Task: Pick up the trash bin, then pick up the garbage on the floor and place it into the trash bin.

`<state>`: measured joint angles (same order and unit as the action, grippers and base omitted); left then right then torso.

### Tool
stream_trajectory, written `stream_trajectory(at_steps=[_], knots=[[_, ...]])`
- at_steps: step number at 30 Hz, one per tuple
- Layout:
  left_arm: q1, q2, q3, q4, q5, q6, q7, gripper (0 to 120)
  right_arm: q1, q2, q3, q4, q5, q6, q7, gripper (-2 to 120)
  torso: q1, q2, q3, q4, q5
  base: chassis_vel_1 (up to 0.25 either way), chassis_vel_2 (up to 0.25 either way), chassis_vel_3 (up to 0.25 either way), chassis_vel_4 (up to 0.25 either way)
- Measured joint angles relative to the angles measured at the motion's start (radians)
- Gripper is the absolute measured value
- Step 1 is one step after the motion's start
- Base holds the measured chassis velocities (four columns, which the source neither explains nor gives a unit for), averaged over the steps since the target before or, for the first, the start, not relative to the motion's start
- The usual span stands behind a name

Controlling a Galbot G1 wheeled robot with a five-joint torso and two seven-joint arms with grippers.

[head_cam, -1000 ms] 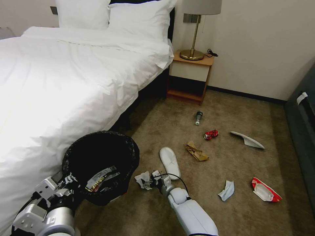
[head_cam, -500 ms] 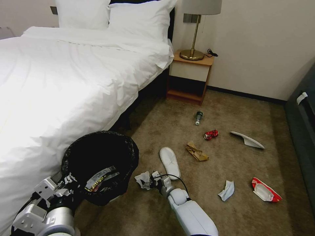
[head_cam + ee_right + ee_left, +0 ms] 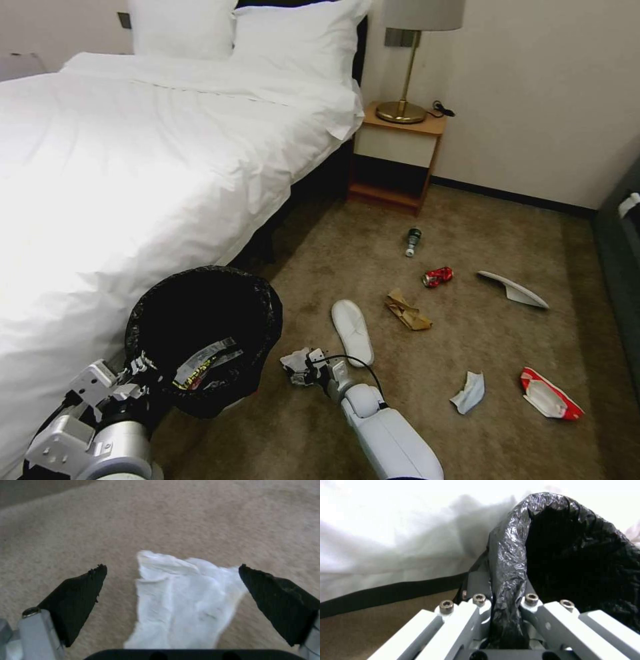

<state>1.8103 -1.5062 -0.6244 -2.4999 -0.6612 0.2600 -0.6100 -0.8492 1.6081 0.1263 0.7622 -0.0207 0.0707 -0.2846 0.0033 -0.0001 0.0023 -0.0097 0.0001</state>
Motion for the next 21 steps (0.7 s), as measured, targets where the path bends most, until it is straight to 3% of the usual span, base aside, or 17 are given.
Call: stream_trajectory(at_steps=[12, 21], knots=[[0.01, 0.0, -0.003, 0.0, 0.002, -0.002, 0.0, 4, 0.006, 0.0, -0.003, -0.009, -0.004, -0.029, 0.029, 100, 0.0, 0.0, 0.0, -0.0002, -0.0001, 0.0, 0.0, 0.0, 0.0], [0.013, -0.001, -0.002, 0.0, 0.003, -0.002, 0.001, 4, 0.023, 0.0, 0.021, -0.027, -0.012, -0.117, 0.084, 100, 0.0, 0.0, 0.0, -0.0002, -0.0001, 0.0, 0.0, 0.0, 0.0]])
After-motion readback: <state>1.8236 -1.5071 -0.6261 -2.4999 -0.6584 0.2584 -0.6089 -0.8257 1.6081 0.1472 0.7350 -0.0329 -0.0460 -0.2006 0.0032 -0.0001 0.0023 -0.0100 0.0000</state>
